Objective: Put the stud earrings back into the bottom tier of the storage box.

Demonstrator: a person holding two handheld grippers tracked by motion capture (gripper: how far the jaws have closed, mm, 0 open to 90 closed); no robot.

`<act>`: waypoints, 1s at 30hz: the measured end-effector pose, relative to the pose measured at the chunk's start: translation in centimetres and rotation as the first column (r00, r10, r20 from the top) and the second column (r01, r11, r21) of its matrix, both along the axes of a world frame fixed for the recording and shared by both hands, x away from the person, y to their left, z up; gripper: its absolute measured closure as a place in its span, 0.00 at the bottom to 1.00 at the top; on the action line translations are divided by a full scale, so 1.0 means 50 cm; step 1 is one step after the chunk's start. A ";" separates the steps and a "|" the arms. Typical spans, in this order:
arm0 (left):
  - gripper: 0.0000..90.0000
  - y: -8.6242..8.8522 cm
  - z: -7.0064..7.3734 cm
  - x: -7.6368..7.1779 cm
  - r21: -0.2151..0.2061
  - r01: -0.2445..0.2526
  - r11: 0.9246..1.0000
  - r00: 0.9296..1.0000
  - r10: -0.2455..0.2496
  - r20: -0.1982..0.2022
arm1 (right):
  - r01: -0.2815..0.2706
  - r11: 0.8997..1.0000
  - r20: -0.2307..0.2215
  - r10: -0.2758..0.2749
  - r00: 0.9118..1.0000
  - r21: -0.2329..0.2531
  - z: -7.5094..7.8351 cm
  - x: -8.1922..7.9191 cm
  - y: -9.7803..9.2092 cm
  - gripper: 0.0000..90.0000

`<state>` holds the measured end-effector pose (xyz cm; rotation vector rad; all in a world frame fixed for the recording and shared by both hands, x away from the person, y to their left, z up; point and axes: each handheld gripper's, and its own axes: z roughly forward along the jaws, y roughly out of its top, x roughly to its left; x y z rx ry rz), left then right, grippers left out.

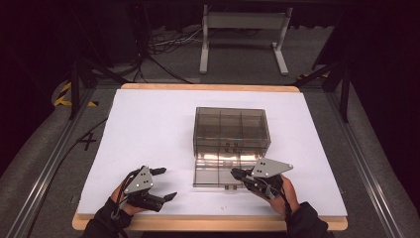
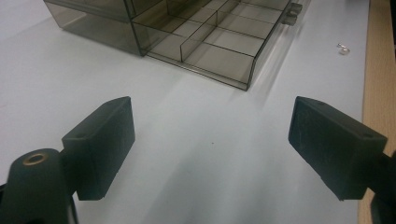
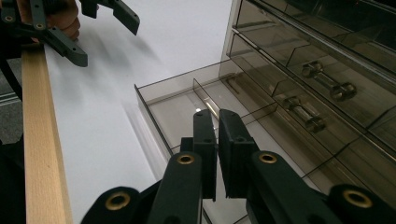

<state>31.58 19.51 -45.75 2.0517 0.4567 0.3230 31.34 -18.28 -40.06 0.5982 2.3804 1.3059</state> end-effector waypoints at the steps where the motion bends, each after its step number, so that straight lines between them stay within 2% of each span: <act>1: 0.17 0.000 0.000 0.000 0.001 0.000 1.000 1.000 0.000 -0.001 | 0.002 1.000 -0.001 -0.002 1.000 -0.002 -0.001 0.002 0.001 0.96; 20: 0.17 -0.001 0.000 0.000 0.001 0.005 1.000 1.000 -0.005 -0.001 | 0.021 0.999 -0.024 -0.022 0.999 -0.033 -0.019 0.024 0.012 0.96; 28: 0.17 -0.001 0.000 0.000 0.004 0.005 1.000 1.000 -0.005 0.000 | 0.029 0.998 -0.044 -0.031 0.999 -0.056 -0.033 0.032 0.012 0.96; 30: 0.17 -0.001 0.000 0.000 0.003 0.005 1.000 1.000 -0.005 0.000 | 0.036 0.997 -0.061 -0.040 0.997 -0.067 -0.043 0.038 0.011 0.96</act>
